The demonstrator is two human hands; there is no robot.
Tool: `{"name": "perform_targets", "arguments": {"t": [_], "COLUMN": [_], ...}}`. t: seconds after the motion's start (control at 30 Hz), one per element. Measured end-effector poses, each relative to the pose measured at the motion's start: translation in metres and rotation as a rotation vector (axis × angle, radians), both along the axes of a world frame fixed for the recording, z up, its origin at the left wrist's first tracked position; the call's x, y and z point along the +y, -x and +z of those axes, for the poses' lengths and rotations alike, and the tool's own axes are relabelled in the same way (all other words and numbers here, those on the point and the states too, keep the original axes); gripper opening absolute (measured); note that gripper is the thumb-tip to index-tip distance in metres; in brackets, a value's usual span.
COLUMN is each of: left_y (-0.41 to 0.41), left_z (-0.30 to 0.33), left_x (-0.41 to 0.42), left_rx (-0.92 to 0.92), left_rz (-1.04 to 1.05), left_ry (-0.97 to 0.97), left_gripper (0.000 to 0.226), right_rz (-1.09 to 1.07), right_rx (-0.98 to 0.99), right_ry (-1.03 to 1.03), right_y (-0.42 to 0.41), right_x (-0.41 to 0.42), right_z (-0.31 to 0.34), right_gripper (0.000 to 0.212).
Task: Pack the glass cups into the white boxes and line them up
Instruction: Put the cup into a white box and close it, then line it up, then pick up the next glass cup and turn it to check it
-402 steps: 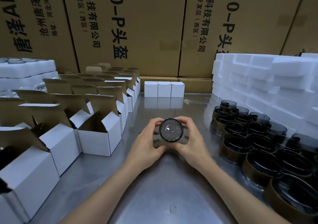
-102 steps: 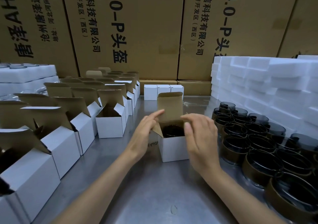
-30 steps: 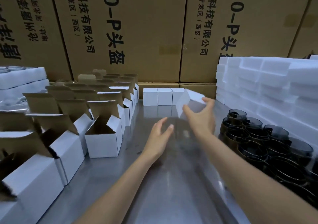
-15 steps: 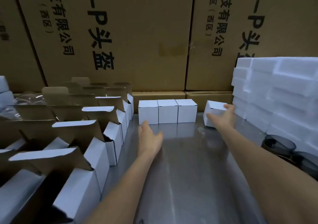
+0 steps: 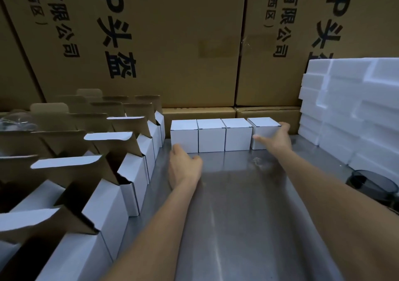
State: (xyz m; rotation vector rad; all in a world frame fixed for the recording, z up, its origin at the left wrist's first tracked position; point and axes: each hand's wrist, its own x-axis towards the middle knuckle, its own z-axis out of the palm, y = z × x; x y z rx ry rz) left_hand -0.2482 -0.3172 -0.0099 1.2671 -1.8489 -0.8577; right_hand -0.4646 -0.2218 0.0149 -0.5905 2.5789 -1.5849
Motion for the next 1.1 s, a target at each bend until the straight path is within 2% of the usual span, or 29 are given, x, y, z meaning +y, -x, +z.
{"name": "perform_targets", "arguments": {"t": [0.1, 0.27, 0.37, 0.43, 0.53, 0.63, 0.73, 0.83, 0.97, 1.1], "left_y": [0.001, -0.002, -0.005, -0.008, -0.017, -0.032, -0.05, -0.069, -0.101, -0.131], "left_z": [-0.001, -0.002, 0.0, 0.001, 0.001, -0.001, -0.004, -0.005, -0.004, -0.006], "left_x": [-0.001, 0.001, 0.003, 0.007, 0.017, 0.035, 0.06, 0.088, 0.128, 0.161], "left_rx": [0.021, 0.032, 0.055, 0.095, 0.141, 0.152, 0.028, -0.113, -0.265, -0.342], "left_rz": [0.006, -0.001, -0.013, -0.024, -0.047, -0.129, -0.23, -0.324, -0.36, -0.366], "left_ry": [-0.011, -0.001, 0.006, -0.005, -0.001, 0.05, 0.124, 0.211, 0.342, 0.543], "left_gripper": [0.049, 0.05, 0.051, 0.053, 0.049, 0.04, 0.029, 0.022, 0.023, 0.025], "right_rz": [0.051, 0.132, 0.117, 0.029, -0.108, -0.197, -0.182, -0.239, -0.271, -0.054], "right_rx": [0.013, -0.103, -0.111, -0.019, 0.167, 0.359, 0.464, 0.509, 0.439, 0.338], "right_ry": [-0.013, 0.002, -0.033, -0.122, -0.271, -0.531, -0.85, -1.06, -1.198, -1.085], "right_y": [-0.002, 0.001, -0.008, -0.019, -0.033, -0.041, -0.044, -0.049, -0.069, -0.086], "right_x": [-0.001, 0.003, 0.005, 0.008, 0.021, 0.043, 0.078, 0.117, 0.161, 0.174], "right_z": [-0.004, 0.001, 0.005, 0.006, 0.014, 0.029, 0.054, 0.074, 0.071, 0.058], "right_gripper": [0.093, 0.093, 0.096, 0.088, 0.063, 0.042, 0.023, 0.009, 0.021, 0.036]}}
